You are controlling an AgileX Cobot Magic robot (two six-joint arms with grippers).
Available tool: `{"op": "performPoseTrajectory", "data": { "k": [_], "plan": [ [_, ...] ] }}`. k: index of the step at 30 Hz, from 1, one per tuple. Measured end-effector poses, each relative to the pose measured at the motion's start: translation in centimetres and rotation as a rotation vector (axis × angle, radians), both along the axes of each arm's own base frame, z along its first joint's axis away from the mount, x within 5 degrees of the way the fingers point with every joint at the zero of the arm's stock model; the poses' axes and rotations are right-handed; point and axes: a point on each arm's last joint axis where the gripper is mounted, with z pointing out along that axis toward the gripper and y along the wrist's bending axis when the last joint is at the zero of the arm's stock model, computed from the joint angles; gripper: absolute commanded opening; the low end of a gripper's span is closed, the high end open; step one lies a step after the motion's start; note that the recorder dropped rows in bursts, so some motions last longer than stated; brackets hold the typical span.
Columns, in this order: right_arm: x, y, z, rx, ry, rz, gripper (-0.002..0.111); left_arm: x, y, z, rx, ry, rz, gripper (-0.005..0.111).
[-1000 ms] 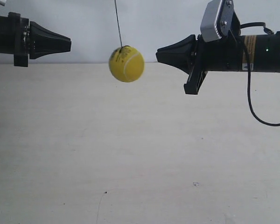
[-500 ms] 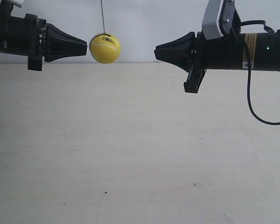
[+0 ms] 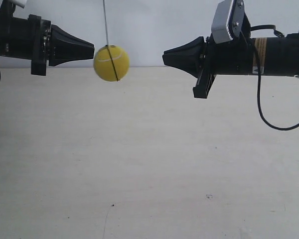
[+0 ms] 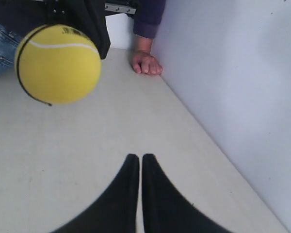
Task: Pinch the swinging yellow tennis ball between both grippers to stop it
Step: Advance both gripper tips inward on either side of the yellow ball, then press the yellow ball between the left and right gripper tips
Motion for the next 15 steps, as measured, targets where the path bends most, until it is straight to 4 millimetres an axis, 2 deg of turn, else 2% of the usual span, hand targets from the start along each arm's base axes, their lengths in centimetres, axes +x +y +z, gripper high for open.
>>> {"op": "performPoseTrajectory", "data": {
  "k": [8,15],
  "plan": [
    [-0.1,0.1,0.2,0.017,0.002,0.023,0.0,-0.2,-1.1,0.0,-0.001,-0.009,-0.031,0.005],
    [-0.7,1.9,0.3,0.005,0.001,0.074,0.0,-0.5,-2.2,0.0,0.001,-0.017,-0.063,0.005]
  ]
}}
